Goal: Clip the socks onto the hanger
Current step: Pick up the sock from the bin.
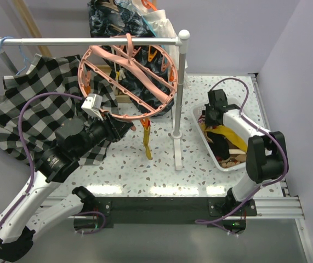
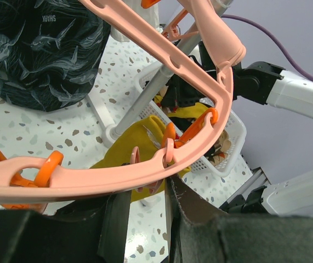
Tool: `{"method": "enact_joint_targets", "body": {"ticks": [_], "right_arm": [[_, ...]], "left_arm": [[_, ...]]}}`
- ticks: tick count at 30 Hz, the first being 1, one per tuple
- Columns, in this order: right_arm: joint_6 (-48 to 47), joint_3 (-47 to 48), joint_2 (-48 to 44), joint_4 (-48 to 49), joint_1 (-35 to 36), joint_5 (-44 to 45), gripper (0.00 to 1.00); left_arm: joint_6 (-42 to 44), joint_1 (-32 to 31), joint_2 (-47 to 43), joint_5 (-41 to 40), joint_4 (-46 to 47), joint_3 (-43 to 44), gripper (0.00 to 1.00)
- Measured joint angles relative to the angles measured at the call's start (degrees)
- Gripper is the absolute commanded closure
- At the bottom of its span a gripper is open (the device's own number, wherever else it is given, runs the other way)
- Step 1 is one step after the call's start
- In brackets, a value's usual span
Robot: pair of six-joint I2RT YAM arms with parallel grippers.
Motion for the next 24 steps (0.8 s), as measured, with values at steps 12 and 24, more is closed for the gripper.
{"method": "enact_joint_targets", "body": {"ticks": [12, 24], "right_arm": [[-0.9, 0.0, -4.0, -0.4, -0.8, -1.2, 1.00], [-2.0, -3.7, -21.7, 5.9, -0.9, -12.5, 1.00]], "left_arm": [[0.0, 0.0, 0.0, 0.0, 0.0, 0.0, 1.00], [0.0, 0.0, 0.1, 0.0, 0.0, 0.0, 1.00]]}}
